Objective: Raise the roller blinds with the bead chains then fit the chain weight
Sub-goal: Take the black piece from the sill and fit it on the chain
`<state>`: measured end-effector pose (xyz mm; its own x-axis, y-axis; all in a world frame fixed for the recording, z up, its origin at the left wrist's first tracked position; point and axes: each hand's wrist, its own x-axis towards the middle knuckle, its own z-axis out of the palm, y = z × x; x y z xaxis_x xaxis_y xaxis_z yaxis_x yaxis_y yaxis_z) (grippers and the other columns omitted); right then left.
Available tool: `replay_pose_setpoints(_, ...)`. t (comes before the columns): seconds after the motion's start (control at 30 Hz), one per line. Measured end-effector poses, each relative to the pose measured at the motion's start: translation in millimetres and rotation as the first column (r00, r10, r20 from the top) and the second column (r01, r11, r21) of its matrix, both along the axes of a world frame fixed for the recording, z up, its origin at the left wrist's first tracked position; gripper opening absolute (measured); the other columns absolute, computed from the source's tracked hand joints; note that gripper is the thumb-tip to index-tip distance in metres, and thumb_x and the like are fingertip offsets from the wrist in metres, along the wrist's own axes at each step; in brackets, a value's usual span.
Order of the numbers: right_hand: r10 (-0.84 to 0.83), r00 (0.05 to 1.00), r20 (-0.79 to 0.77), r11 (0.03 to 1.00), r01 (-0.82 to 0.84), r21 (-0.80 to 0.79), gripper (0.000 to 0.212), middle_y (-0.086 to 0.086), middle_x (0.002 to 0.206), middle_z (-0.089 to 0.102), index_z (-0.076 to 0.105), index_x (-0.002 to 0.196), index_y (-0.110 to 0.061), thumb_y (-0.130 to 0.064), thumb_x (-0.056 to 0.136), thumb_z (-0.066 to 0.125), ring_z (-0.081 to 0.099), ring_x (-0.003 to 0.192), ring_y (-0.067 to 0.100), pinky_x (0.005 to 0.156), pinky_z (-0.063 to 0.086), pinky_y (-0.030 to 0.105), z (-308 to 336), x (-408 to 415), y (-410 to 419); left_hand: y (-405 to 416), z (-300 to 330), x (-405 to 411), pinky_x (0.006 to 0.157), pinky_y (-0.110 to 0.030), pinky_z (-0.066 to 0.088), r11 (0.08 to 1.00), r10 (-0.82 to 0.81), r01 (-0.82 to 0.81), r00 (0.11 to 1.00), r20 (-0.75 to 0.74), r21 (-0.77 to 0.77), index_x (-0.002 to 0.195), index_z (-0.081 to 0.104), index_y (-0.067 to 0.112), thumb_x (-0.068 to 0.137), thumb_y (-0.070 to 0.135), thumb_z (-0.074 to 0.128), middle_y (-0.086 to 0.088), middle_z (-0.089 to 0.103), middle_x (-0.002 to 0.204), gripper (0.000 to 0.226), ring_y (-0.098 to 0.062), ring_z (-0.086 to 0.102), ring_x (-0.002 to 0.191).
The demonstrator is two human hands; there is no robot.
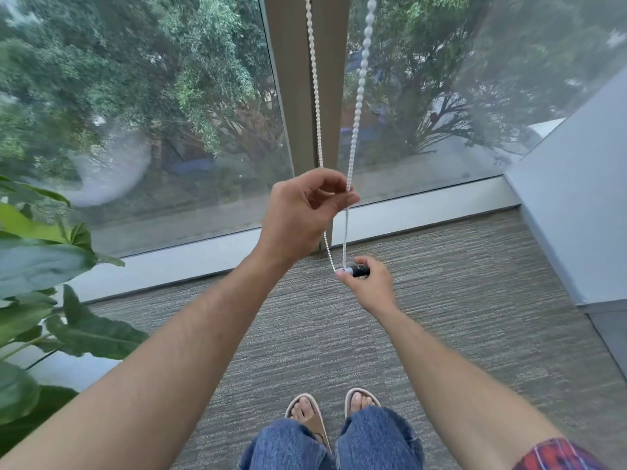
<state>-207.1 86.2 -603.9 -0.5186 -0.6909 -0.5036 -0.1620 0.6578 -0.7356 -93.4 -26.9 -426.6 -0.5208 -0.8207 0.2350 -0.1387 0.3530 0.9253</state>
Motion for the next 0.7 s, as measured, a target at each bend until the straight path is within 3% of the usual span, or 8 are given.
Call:
replay_pose_setpoints(0.2,-0.033,0.999,0.041,0.999,0.031,0.041,0.049,0.004,0.122,0.056,0.057,0.119,-0.023,-0.051,0.082,0.073,0.056,0.108,0.018,0.094,0.047,0.034,-48,5,2,-4,-24,-3,0.063,-0.043,0.058,0.999,0.001,-0.001,1.000,0.000,-0.037,0.084,0.071,0.011,0.080,0.013,0.079,-0.007,0.073,0.076,0.009,-0.020,0.068,0.063)
replay_pose_setpoints(0.33,-0.068,0.993,0.095,0.996,0.063,0.057,0.046,0.004,0.117,0.061,0.059,0.113,-0.022,-0.053,0.082,0.073,0.060,0.106,0.021,0.097,0.053,0.044,-72,8,3,-5,-39,-3,0.064,-0.043,0.059,0.999,0.000,-0.001,1.000,-0.014,-0.034,0.084,0.072,0.014,0.079,0.013,0.079,-0.006,0.074,0.076,0.009,-0.017,0.069,0.065)
replay_pose_setpoints(0.43,-0.139,0.975,0.171,0.990,0.132,0.054,0.040,-0.001,0.106,0.067,0.062,0.103,-0.025,-0.059,0.083,0.068,0.064,0.096,0.019,0.087,0.056,0.042,-82,9,-1,-5,-49,-4,0.065,-0.043,0.059,0.998,-0.002,0.002,1.000,-0.007,-0.066,0.085,0.072,0.010,0.080,0.013,0.079,-0.007,0.074,0.077,0.009,-0.017,0.069,0.065)
replay_pose_setpoints(0.53,-0.162,0.950,0.268,0.987,0.154,0.051,0.026,-0.007,0.102,0.067,0.059,0.095,-0.035,-0.059,0.086,0.064,0.063,0.093,0.013,0.071,0.050,0.028,-85,13,-6,-3,-55,-4,0.066,-0.043,0.059,0.997,0.000,-0.001,1.000,-0.013,-0.073,0.086,0.072,0.009,0.080,0.012,0.079,-0.006,0.074,0.078,0.010,-0.019,0.070,0.069)
replay_pose_setpoints(0.7,-0.126,0.937,0.327,0.992,0.110,0.068,0.024,-0.002,0.114,0.068,0.065,0.103,-0.031,-0.049,0.087,0.067,0.060,0.090,0.013,0.089,0.052,0.037,-79,16,-9,3,-57,0,0.069,-0.036,0.060,0.998,-0.016,0.017,1.000,0.016,-0.059,0.087,0.073,0.010,0.080,0.014,0.078,0.002,0.074,0.078,0.009,-0.013,0.070,0.070)
